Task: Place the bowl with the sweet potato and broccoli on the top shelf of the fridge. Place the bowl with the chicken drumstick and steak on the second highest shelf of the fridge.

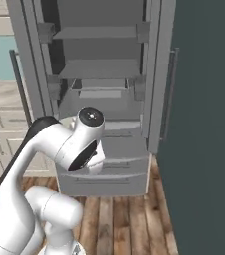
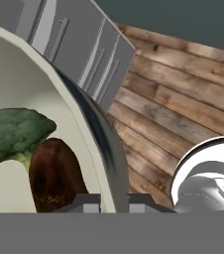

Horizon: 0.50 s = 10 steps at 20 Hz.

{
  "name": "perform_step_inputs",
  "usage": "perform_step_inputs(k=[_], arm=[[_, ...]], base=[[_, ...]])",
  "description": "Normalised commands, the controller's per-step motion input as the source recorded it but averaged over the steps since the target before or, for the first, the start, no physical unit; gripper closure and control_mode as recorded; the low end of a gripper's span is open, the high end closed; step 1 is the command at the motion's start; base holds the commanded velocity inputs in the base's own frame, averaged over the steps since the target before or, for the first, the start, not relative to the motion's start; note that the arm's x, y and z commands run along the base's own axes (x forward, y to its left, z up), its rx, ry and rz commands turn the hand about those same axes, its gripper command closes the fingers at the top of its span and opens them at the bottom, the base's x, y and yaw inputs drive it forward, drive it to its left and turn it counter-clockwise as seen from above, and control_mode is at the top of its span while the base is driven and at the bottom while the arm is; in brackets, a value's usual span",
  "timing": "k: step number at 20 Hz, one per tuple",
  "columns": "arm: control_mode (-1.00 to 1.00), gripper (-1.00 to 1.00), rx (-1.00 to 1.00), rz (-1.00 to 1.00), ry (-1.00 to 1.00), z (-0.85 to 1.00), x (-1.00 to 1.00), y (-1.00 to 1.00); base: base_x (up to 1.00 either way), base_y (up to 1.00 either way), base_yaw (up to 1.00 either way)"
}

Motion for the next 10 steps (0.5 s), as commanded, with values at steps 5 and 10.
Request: perform_step_inputs(k=[5, 10], arm=[[1.0, 1.0, 0.0, 0.0, 0.0, 0.0, 0.0, 0.0], [1.0, 1.0, 0.0, 0.0, 0.0, 0.0, 0.0, 0.0]], base=[[0.18, -0.38, 0.72], [0.08, -0.13, 0.27]])
